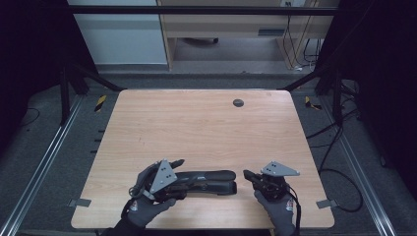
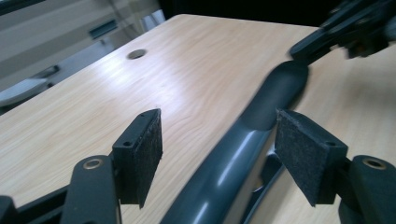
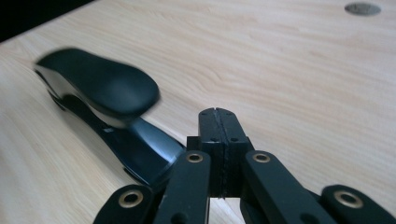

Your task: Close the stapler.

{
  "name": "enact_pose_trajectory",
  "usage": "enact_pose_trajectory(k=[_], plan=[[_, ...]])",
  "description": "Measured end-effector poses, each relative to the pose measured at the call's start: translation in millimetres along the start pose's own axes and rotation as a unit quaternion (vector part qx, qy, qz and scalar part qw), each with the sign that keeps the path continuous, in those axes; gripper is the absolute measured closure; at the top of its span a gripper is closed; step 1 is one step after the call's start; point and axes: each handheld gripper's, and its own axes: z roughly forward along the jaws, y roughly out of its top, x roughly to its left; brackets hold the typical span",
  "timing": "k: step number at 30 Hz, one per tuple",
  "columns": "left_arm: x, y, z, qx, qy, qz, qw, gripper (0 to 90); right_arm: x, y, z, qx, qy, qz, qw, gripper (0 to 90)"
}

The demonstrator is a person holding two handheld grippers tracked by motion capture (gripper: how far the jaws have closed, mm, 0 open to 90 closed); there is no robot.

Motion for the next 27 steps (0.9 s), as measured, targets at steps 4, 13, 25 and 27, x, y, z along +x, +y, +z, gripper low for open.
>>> enact_pose_trajectory(k=[4,13,25,27], plan=[[17.7,-12.7,-14.7,0.001,0.03,-0.027,0.9992,31.9,7.0,12.8,-5.9,-0.014,0.007,-0.009,0.9998,90.0],[46.5,-46.2,-36.7,0.007,0.08,-0.082,0.9934,32.1,25.5,29.6,-6.6,-0.021,0.031,-0.023,0.999,90.0],[73.5,-88.8,-49.4,0.025,0.135,-0.143,0.9802,35.2,36.0,23.4,3.3,0.002,0.039,-0.036,0.9986,90.0],[74.9,-91.8,-50.1,0.025,0.139,-0.147,0.979,36.2,36.6,20.2,6.2,0.009,0.033,-0.039,0.9987,90.0]])
